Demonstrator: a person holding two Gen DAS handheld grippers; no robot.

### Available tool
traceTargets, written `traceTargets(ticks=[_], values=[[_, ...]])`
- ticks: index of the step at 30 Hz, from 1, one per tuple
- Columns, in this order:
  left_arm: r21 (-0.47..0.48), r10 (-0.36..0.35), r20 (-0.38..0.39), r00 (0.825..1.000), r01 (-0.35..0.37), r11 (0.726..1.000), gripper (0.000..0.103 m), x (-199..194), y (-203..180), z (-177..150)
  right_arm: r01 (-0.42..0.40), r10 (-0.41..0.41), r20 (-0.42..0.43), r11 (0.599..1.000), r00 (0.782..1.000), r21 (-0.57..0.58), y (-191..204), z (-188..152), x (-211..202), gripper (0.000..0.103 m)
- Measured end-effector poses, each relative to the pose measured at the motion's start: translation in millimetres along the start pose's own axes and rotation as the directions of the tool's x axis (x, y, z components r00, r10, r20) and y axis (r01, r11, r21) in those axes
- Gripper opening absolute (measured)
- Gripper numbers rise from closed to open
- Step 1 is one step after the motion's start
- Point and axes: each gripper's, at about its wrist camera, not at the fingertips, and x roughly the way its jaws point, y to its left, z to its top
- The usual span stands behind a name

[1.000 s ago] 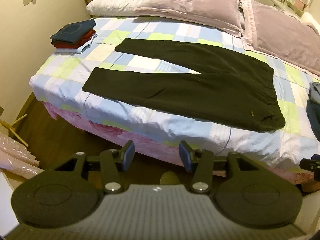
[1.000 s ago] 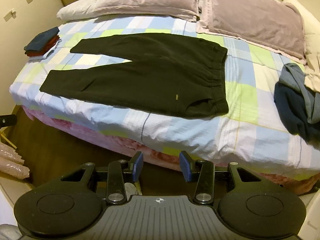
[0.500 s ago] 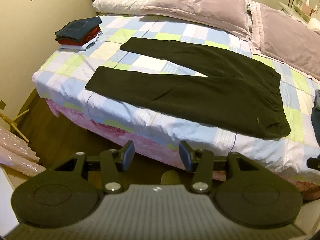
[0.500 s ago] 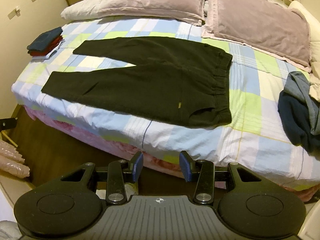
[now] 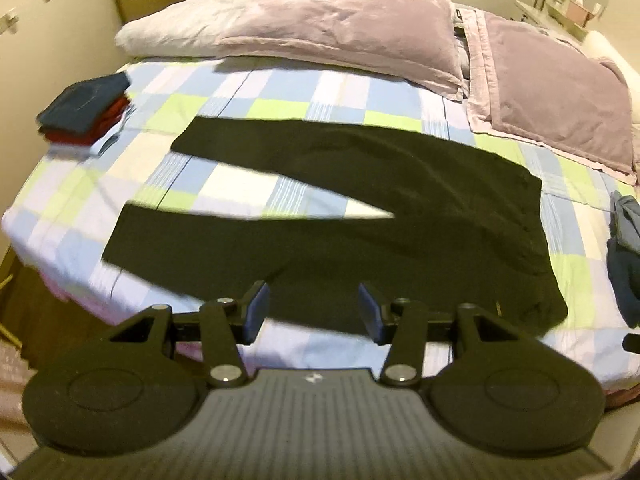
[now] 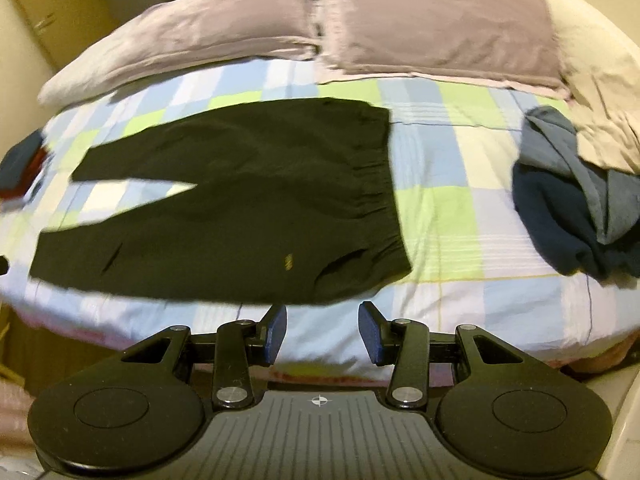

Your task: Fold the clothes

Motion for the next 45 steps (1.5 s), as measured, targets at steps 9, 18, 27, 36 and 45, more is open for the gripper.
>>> traceTargets(ticks=[9, 18, 27, 36, 45], values=[[0.097, -0.066, -0.003, 0.998, 0.066, 0.993, 0.045, 71, 48, 111, 0.056, -0.061, 0.024, 0.984, 0.998, 0.171, 16, 72, 29, 0.044], [0.158, -0.131, -0.079, 0.988, 0.142, 0.977, 0.045, 147, 64, 153, 0.094, -0.091, -0.021, 0.959, 0.996, 0.268, 20, 89, 67, 0.044], [0.216, -0.217, -0.107, 0.970, 0.236, 0.948, 0.045, 205, 45, 165, 0.067, -0.058, -0.049, 0.975, 0.997, 0.214, 3, 111, 118, 0.044], [0.274, -0.287, -0.115, 0.951, 0.308, 0.911, 0.045, 317, 17, 172, 0.036, -0.031, -0.098, 0.998, 0.995, 0.052, -41, 167, 241, 0.044], [0.449, -0.280, -0.080, 0.957, 0.286, 0.846, 0.045, 429, -10, 215, -0.030, 0.025, -0.027, 0.977, 0.999, -0.212, -73, 259, 332, 0.044]])
